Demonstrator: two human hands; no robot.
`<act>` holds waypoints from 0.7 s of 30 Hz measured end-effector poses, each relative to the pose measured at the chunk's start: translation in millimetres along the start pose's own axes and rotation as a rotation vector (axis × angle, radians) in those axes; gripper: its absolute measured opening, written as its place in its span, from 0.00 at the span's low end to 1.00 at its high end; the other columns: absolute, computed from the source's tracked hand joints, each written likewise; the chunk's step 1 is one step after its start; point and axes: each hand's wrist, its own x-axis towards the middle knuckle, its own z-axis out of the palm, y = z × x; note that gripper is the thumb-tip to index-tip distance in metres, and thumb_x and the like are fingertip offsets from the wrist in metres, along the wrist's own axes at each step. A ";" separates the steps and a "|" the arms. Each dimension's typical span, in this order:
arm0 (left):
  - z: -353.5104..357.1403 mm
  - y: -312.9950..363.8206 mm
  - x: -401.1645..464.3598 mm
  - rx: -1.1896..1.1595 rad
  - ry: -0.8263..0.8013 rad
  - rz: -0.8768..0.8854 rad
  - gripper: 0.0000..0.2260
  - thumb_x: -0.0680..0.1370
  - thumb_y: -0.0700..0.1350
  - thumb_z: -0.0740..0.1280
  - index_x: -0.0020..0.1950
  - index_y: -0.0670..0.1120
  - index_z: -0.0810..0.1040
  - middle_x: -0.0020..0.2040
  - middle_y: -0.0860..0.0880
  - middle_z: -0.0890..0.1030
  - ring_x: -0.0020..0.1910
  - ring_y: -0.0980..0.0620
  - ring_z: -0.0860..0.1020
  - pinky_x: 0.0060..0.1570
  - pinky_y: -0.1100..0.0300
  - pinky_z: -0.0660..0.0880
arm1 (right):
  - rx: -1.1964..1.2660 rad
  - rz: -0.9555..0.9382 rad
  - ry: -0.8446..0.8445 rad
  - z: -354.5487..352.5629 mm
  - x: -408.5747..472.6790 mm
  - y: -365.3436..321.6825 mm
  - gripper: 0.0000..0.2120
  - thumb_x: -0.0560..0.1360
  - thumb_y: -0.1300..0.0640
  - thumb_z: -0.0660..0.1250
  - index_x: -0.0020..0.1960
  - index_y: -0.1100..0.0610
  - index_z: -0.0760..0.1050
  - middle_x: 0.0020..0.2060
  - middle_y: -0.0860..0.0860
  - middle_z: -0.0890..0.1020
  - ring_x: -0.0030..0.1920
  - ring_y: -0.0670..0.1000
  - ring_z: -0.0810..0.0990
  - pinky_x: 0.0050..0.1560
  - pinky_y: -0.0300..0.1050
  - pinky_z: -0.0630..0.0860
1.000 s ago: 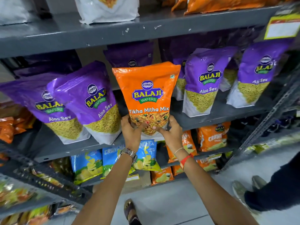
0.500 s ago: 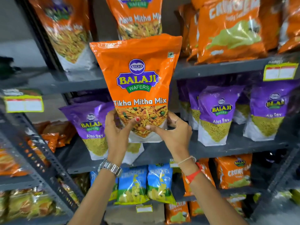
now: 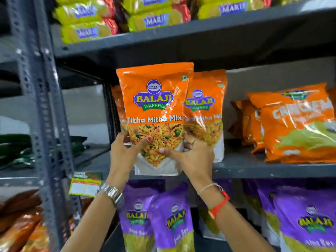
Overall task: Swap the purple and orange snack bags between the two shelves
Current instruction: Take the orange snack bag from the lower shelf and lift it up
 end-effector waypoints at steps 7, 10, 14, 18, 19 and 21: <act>-18.3 -20.3 62.8 0.053 0.014 -0.112 0.13 0.70 0.43 0.73 0.51 0.43 0.74 0.41 0.52 0.79 0.44 0.49 0.79 0.40 0.60 0.76 | 0.019 0.062 -0.109 65.2 50.0 4.1 0.24 0.57 0.41 0.80 0.43 0.57 0.83 0.36 0.54 0.87 0.40 0.53 0.84 0.39 0.48 0.77; -25.4 -33.2 76.0 0.073 0.016 -0.160 0.18 0.70 0.43 0.73 0.57 0.38 0.74 0.46 0.47 0.81 0.44 0.49 0.79 0.35 0.63 0.73 | 0.014 0.095 -0.148 90.9 58.8 13.4 0.33 0.56 0.38 0.79 0.54 0.56 0.83 0.47 0.55 0.87 0.49 0.54 0.84 0.50 0.50 0.82; -35.2 -56.3 90.1 0.095 0.034 -0.203 0.23 0.69 0.45 0.74 0.60 0.37 0.75 0.54 0.41 0.82 0.49 0.44 0.80 0.39 0.59 0.75 | 0.030 0.113 -0.177 106.8 58.2 17.9 0.29 0.58 0.41 0.80 0.51 0.59 0.82 0.46 0.56 0.87 0.48 0.56 0.84 0.47 0.49 0.81; -41.9 -71.3 92.0 0.141 0.082 -0.231 0.23 0.68 0.47 0.75 0.59 0.38 0.76 0.55 0.40 0.82 0.51 0.43 0.81 0.44 0.54 0.77 | 0.034 0.106 -0.186 117.3 53.9 21.2 0.24 0.60 0.43 0.80 0.44 0.61 0.81 0.40 0.54 0.86 0.44 0.55 0.84 0.47 0.52 0.81; -42.6 -72.8 91.4 0.135 0.096 -0.232 0.23 0.68 0.47 0.75 0.59 0.38 0.76 0.56 0.40 0.82 0.51 0.43 0.81 0.45 0.54 0.77 | 0.033 0.104 -0.192 120.0 52.6 21.5 0.24 0.60 0.43 0.80 0.45 0.60 0.81 0.40 0.53 0.86 0.45 0.55 0.83 0.48 0.52 0.81; -42.9 -74.9 91.4 0.125 0.115 -0.226 0.23 0.68 0.47 0.75 0.59 0.38 0.76 0.56 0.39 0.82 0.52 0.43 0.81 0.46 0.54 0.76 | 0.033 0.104 -0.192 124.8 52.3 24.2 0.25 0.60 0.41 0.80 0.47 0.58 0.82 0.43 0.53 0.86 0.46 0.55 0.84 0.49 0.52 0.81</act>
